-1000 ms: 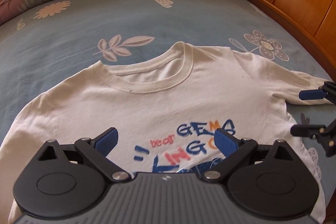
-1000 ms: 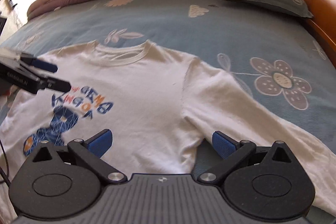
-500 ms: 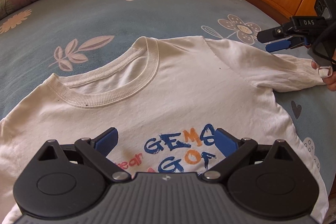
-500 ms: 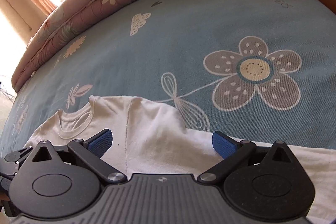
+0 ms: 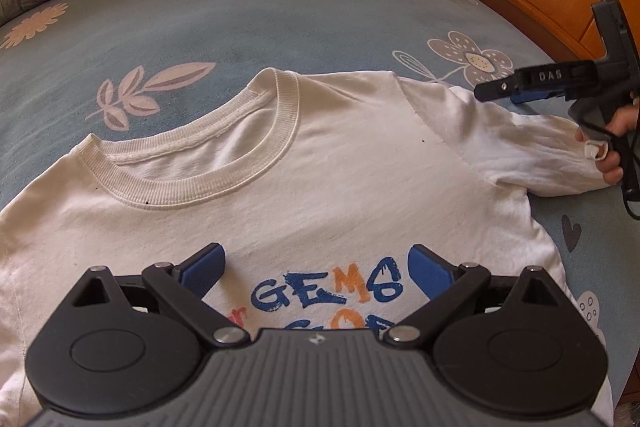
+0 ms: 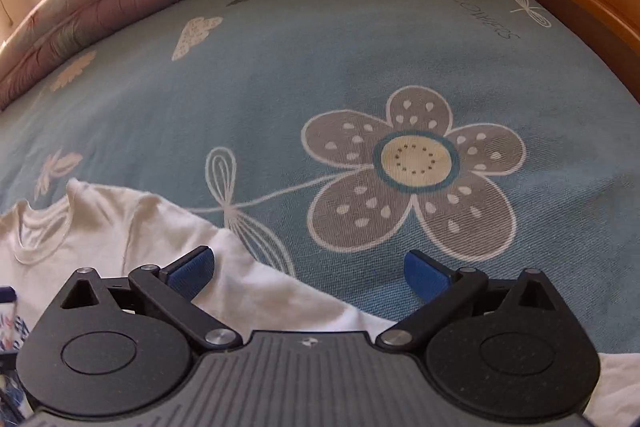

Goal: Fold clothes

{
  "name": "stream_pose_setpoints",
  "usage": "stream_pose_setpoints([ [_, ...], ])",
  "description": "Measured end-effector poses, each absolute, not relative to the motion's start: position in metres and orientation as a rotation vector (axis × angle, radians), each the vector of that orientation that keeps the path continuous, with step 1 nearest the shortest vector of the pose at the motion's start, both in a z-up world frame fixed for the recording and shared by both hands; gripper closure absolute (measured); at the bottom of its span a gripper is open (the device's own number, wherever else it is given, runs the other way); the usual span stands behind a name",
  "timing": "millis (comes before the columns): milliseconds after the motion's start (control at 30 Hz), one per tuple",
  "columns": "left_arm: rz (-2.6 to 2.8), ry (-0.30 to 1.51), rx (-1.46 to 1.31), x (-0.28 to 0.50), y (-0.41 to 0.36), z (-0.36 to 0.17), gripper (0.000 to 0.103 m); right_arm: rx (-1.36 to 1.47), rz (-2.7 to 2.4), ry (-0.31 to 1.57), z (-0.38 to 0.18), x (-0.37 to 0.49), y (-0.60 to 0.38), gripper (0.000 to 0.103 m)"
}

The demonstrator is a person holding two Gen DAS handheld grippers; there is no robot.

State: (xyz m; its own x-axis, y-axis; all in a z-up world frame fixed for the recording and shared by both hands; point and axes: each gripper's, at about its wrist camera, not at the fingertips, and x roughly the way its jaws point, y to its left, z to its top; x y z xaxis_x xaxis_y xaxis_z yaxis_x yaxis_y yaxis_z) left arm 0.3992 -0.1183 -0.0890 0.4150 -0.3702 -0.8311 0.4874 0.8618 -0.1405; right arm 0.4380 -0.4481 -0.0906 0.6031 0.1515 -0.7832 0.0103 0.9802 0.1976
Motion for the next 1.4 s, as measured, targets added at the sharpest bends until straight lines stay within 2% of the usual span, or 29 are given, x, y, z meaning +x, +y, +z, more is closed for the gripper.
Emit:
stream_pose_setpoints([
  [100, -0.528, 1.018, 0.132, 0.399, -0.119, -0.092, 0.005, 0.191, 0.100, 0.900, -0.074, 0.432, -0.465, 0.000],
  [200, -0.516, 1.022, 0.130, 0.399, -0.121, -0.093, 0.005, 0.245, 0.154, 0.967, -0.070, 0.424, -0.474, 0.000],
  [367, -0.512, 1.027, 0.163, 0.399, -0.126, -0.097, 0.005, 0.286, 0.110, 1.040, -0.085, 0.393, -0.469, 0.000],
  [500, -0.510, 1.024, 0.208, 0.398, -0.131, -0.099, 0.004, 0.218, -0.029, 0.946, -0.099, 0.389, -0.472, 0.000],
  [667, -0.504, 1.031, 0.222, 0.398, -0.134, -0.099, 0.003, 0.224, -0.133, 0.920, -0.095, 0.415, -0.499, 0.000],
  [867, -0.493, 1.017, 0.235, 0.394, -0.137, -0.101, 0.002, 0.209, -0.214, 0.902, -0.066, 0.359, -0.488, 0.000],
  [1033, -0.476, 1.006, 0.241, 0.392, -0.139, -0.102, 0.001, 0.249, -0.234, 0.915, -0.092, 0.341, -0.447, 0.000],
  [1167, -0.478, 1.011, 0.247, 0.392, -0.139, -0.102, 0.001, 0.133, -0.236, 0.871, -0.107, 0.330, -0.431, 0.000],
  [1400, -0.489, 1.012, 0.260, 0.393, -0.139, -0.103, 0.001, 0.203, -0.391, 0.876, -0.103, 0.279, -0.523, 0.000],
])
